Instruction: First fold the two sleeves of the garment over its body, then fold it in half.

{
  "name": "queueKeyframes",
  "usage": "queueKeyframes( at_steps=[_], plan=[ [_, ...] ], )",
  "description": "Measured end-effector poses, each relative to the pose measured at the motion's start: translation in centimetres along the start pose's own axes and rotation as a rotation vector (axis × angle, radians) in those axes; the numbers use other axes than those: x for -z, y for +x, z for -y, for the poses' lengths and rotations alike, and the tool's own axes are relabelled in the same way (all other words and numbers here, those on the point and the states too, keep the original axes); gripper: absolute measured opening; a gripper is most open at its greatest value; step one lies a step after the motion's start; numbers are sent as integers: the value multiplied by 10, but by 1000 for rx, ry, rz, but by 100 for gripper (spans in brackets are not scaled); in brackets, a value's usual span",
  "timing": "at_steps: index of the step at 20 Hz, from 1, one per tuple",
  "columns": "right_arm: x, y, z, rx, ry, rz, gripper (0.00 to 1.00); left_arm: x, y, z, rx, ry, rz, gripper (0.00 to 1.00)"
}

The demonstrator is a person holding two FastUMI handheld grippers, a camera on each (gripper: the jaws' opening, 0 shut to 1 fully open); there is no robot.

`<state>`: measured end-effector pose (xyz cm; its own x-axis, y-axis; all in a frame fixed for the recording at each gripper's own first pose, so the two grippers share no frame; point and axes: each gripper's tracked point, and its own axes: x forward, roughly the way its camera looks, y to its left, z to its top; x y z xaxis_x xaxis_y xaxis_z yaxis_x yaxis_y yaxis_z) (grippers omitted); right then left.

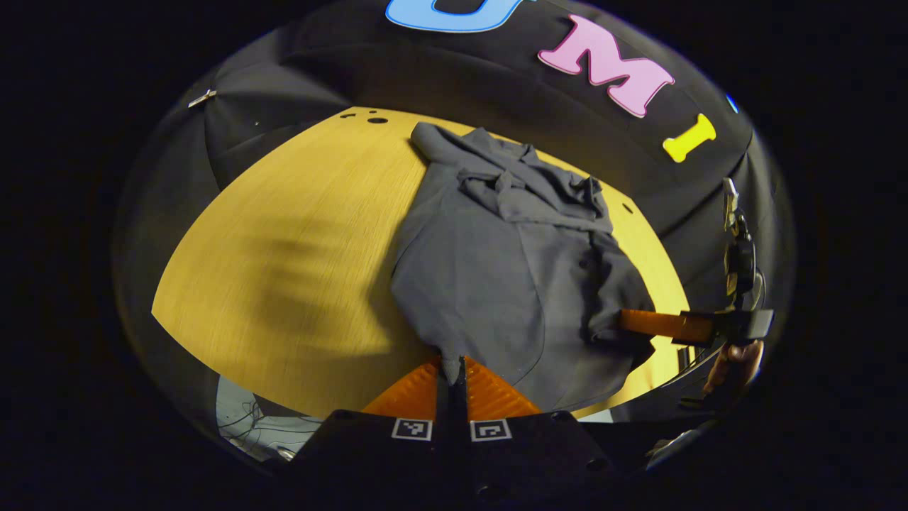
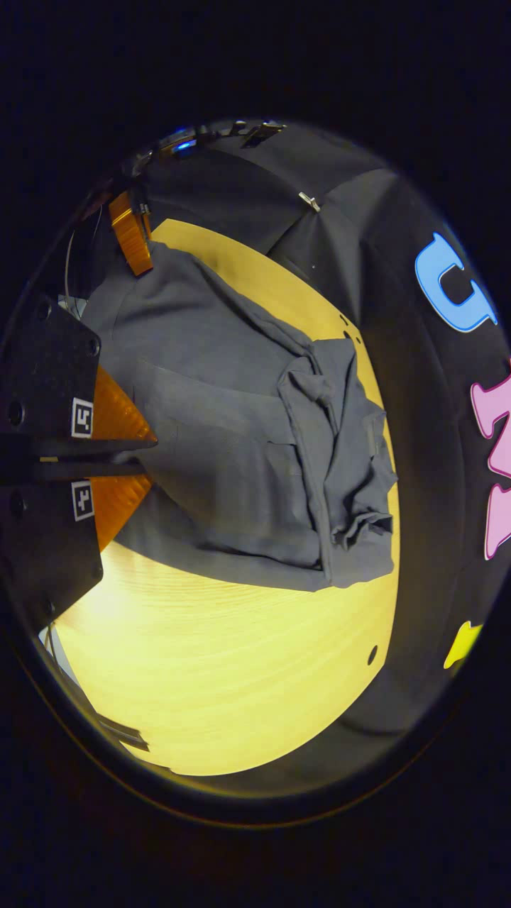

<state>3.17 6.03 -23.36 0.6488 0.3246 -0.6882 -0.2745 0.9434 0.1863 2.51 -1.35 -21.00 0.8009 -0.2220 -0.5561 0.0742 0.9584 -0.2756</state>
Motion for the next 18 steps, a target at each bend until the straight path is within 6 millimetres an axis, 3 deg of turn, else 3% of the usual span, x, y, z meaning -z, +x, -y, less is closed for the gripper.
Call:
queueKeyframes(
  at_steps=[8, 9, 14, 18],
  plan=[
    [-51, -16, 3, -50, 29, 83, 7, -74, -10, 41, 59, -50, 69, 6],
    [-58, -17, 4, -53, 34, 93, 7, -84, -9, 44, 61, -48, 81, 2],
    [-87, -14, 5, -67, 41, 122, 7, -125, -4, 48, 59, -50, 136, 5],
    [-122, -9, 2, -84, 75, 162, 7, -159, 3, 49, 58, -37, 181, 5]
  ],
)
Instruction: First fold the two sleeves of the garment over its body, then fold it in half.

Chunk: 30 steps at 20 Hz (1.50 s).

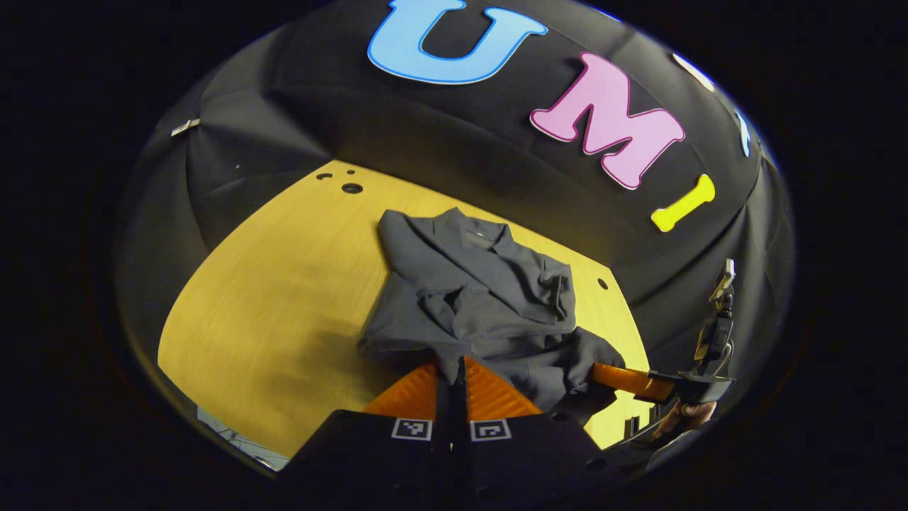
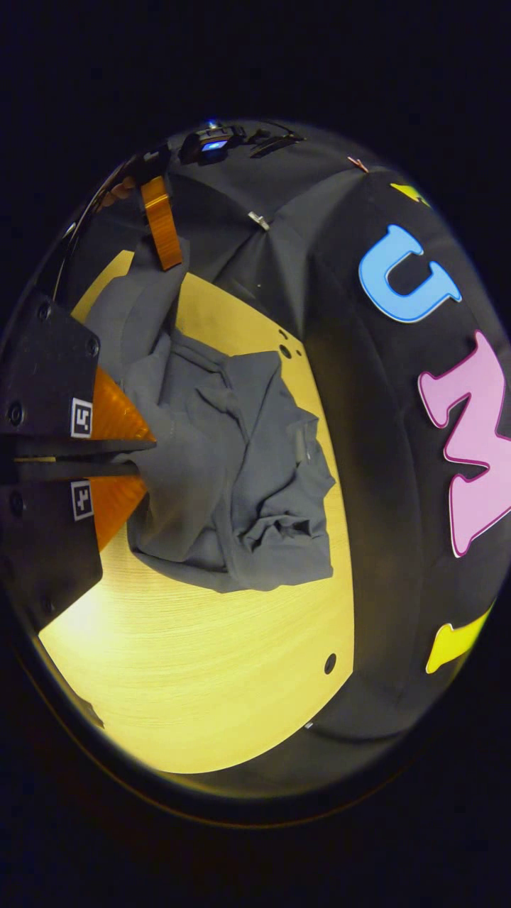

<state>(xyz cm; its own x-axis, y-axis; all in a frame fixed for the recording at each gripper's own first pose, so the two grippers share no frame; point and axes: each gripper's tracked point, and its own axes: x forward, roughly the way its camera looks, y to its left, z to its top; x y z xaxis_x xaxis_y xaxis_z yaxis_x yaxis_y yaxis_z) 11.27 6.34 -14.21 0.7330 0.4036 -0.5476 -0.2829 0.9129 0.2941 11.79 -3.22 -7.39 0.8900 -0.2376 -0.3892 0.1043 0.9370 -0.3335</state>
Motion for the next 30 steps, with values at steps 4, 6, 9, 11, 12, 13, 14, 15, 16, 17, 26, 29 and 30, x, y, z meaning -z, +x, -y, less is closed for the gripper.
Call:
queueKeyframes(
  at_steps=[4, 6, 9, 11, 12, 13, 14, 15, 16, 17, 26, 29, 30],
  plan=[
    [-38, 14, -3, -9, -6, 52, 7, -39, 21, 4, 7, 38, 53, 6],
    [-55, 24, -5, -18, 5, 77, 7, -62, 32, 3, 9, 78, 83, 5],
    [-80, 41, -1, -19, 39, 116, 7, -92, 51, 8, 29, 101, 118, 6],
    [-94, 55, 5, -16, 88, 137, 7, -112, 69, 12, 37, 113, 141, 5],
    [-102, 62, 8, -17, 121, 149, 7, -119, 79, 13, 39, 122, 153, 5],
    [-109, 71, 11, -15, 157, 163, 7, -127, 89, 16, 41, 133, 165, 5],
    [-117, 79, 15, -13, 190, 177, 7, -133, 99, 16, 40, 142, 175, 5],
    [-122, 90, 20, -6, 208, 184, 7, -139, 109, 17, 41, 153, 185, 5],
    [-125, 98, 23, 6, 218, 187, 7, -143, 119, 18, 42, 161, 193, 5],
    [-131, 108, 25, 12, 227, 199, 7, -148, 128, 20, 47, 170, 204, 5],
    [-198, 188, 33, 30, 237, 293, 7, -199, 207, -8, 13, 200, 317, 5],
    [-206, 216, 47, 59, 250, 306, 7, -207, 239, -28, -13, 165, 335, 5],
    [-208, 224, 50, 63, 262, 306, 7, -207, 249, -32, -15, 145, 330, 5]
  ],
)
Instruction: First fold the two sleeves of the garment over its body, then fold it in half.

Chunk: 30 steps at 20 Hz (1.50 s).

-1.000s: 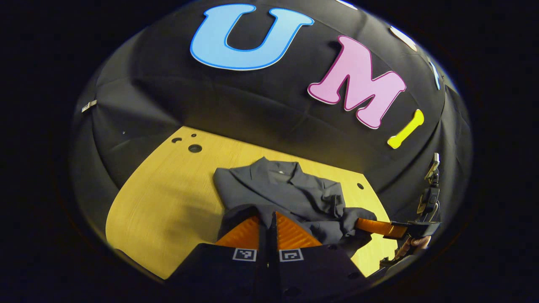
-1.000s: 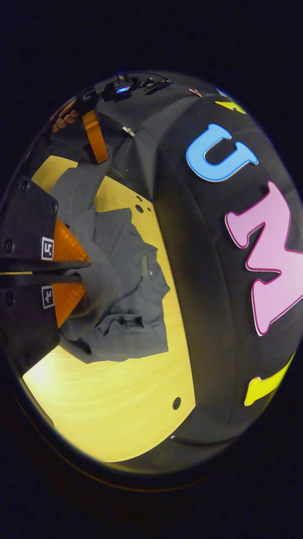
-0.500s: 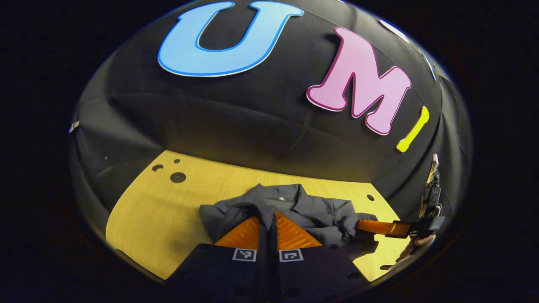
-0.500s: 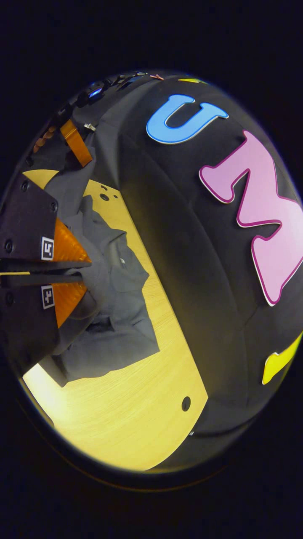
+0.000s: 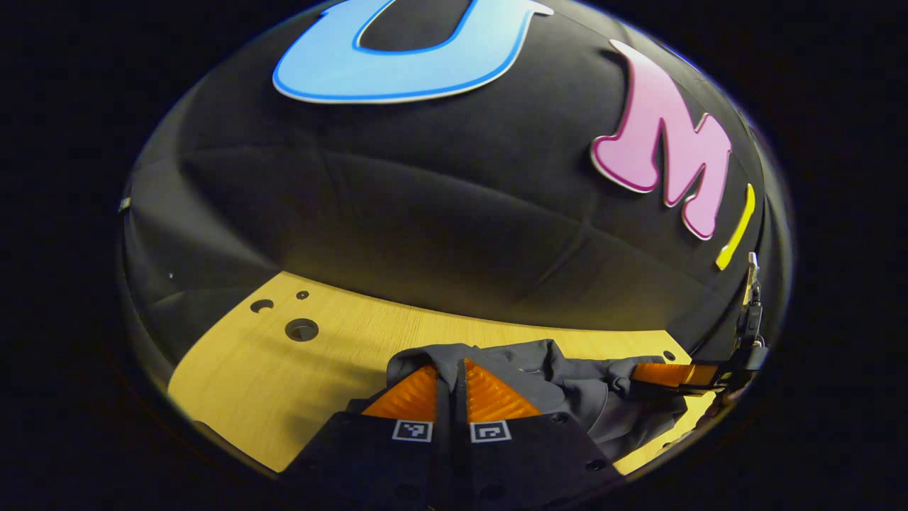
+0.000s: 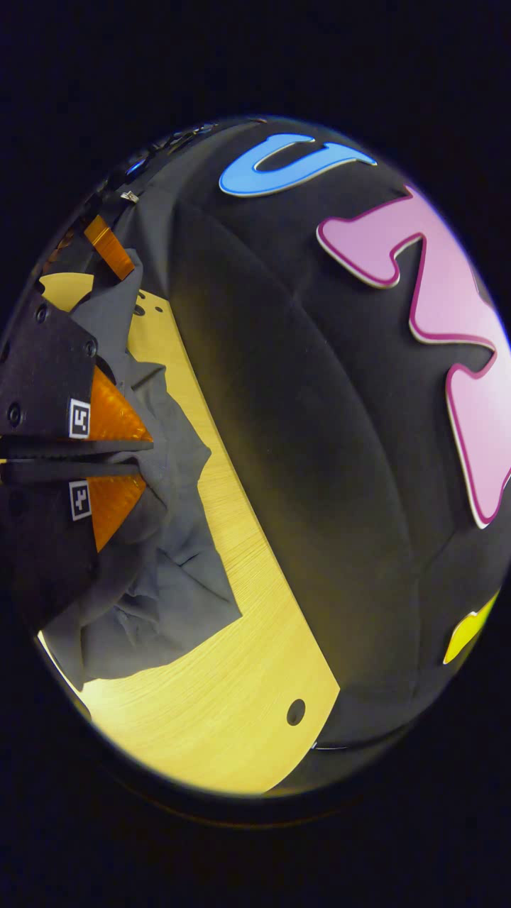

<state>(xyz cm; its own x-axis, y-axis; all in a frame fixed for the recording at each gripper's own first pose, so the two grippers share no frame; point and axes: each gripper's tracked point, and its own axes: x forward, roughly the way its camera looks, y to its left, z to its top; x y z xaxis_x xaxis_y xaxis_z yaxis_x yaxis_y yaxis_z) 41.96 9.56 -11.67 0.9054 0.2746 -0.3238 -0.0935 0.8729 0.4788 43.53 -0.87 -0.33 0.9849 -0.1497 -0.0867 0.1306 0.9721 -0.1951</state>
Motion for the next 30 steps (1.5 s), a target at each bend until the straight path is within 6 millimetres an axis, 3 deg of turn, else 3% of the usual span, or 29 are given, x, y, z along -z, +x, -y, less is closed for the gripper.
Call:
queueKeyframes(
  at_steps=[2, 4, 5, 6, 7, 10, 11, 13, 14, 15, 17, 22, 25, 27, 30],
  plan=[
    [3, 15, 7, 17, 23, 1, 1, 11, 17, -4, -5, -2, -12, 5],
    [16, 24, 14, 29, 30, -21, 11, 26, 33, -8, -26, 19, -37, 4],
    [21, 25, 17, 33, 20, -31, 21, 30, 37, -10, -38, 26, -45, 4],
    [23, 23, 19, 36, -1, -34, 26, 31, 36, -9, -44, 27, -48, 22],
    [22, 21, 21, 38, -21, -23, 34, 29, 33, -6, -42, 19, -47, 30],
    [11, 2, 13, 25, -54, 40, 99, 12, 15, 2, -27, -15, -10, 69],
    [3, -10, 14, 39, -67, 68, 98, 6, 5, 1, -31, -12, 4, 74],
    [-12, -37, 23, 81, -102, 130, 98, -6, -17, -5, -61, 9, 29, 95],
    [-21, -52, 26, 102, -122, 165, 98, -14, -31, -3, -69, 17, 44, 92],
    [-29, -67, 28, 117, -142, 198, 98, -22, -45, 0, -67, 23, 57, 96],
    [-37, -101, 28, 128, -176, 235, 98, -39, -77, 11, -53, 41, 91, 96],
    [-51, -187, 21, 137, -242, 289, 98, -76, -177, 34, -54, 93, 184, 96],
    [-45, -228, 12, 116, -264, 273, 98, -72, -230, 49, -18, 166, 165, 92],
    [-38, -254, 7, 103, -289, 250, 98, -65, -264, 61, -2, 167, 151, 96],
    [-28, -289, -5, 93, -360, 266, 98, -45, -313, 60, -18, 147, 111, 96]
  ],
)
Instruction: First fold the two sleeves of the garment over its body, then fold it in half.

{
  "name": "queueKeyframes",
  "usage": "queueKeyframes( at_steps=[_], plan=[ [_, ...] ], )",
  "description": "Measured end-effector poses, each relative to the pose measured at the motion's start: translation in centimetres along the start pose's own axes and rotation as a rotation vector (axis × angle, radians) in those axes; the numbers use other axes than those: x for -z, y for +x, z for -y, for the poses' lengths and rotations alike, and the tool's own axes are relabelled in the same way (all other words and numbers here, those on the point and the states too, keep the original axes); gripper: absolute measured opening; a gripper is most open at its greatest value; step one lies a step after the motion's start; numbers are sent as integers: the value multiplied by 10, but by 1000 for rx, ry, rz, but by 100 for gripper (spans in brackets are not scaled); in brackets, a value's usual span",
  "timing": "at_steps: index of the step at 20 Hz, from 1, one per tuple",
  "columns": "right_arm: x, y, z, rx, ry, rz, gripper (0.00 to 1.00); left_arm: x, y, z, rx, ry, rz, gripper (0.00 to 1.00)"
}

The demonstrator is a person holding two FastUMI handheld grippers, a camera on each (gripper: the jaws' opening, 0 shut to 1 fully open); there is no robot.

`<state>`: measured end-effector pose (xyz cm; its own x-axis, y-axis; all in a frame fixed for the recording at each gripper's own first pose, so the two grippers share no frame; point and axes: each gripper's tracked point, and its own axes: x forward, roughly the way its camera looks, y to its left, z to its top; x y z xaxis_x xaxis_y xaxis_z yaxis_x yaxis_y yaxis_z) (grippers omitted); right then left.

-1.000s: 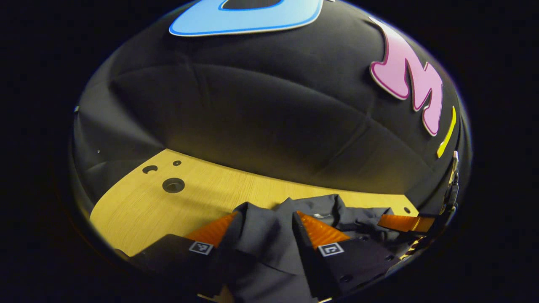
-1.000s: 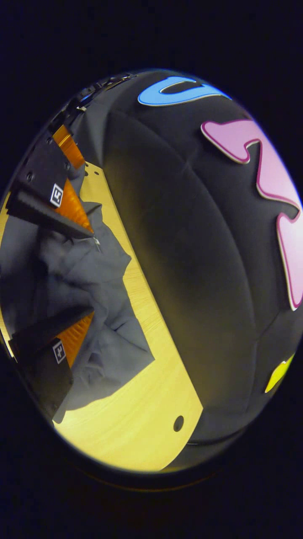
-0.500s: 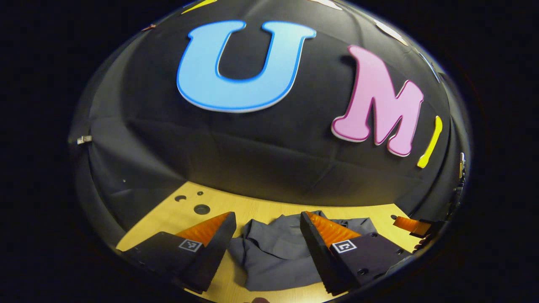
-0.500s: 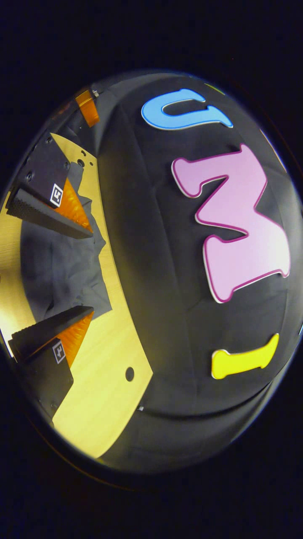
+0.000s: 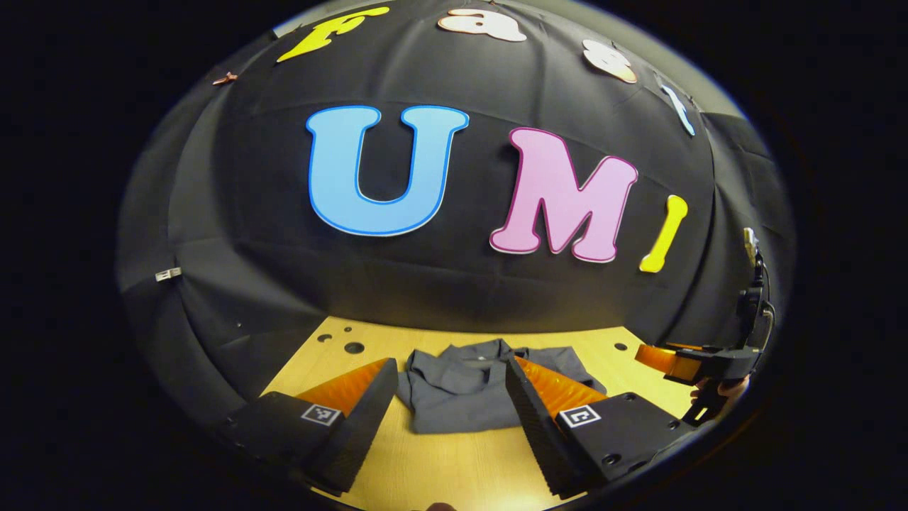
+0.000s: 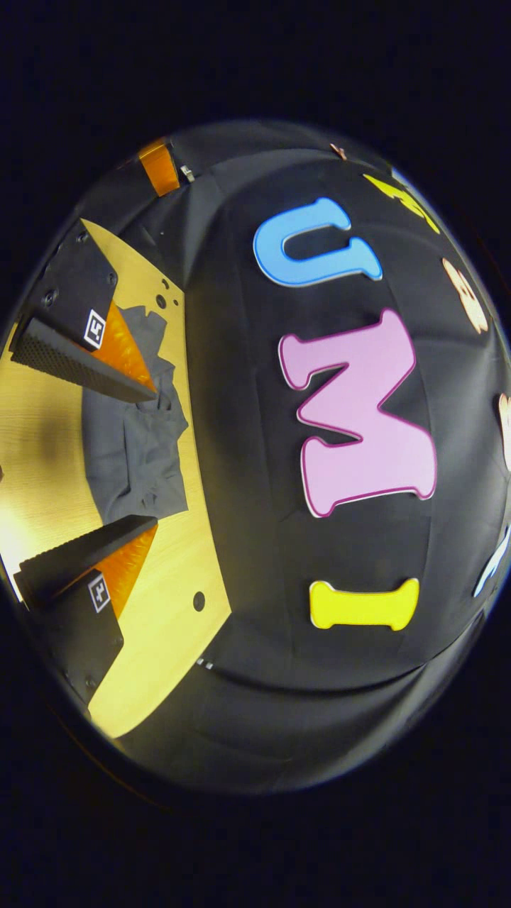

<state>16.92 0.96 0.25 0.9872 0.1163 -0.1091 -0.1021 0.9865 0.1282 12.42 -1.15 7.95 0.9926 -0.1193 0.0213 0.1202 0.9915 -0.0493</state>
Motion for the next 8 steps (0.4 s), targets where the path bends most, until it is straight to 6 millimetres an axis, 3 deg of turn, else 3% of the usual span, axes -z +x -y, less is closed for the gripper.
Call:
queueKeyframes(
  at_steps=[5, 8],
  plan=[
    [-3, -66, -24, -36, -59, 35, 98, 12, -59, 7, -9, -75, -5, 96],
    [-6, -98, -37, -80, -140, 75, 98, 30, -83, 16, 0, -63, -40, 96]
  ],
)
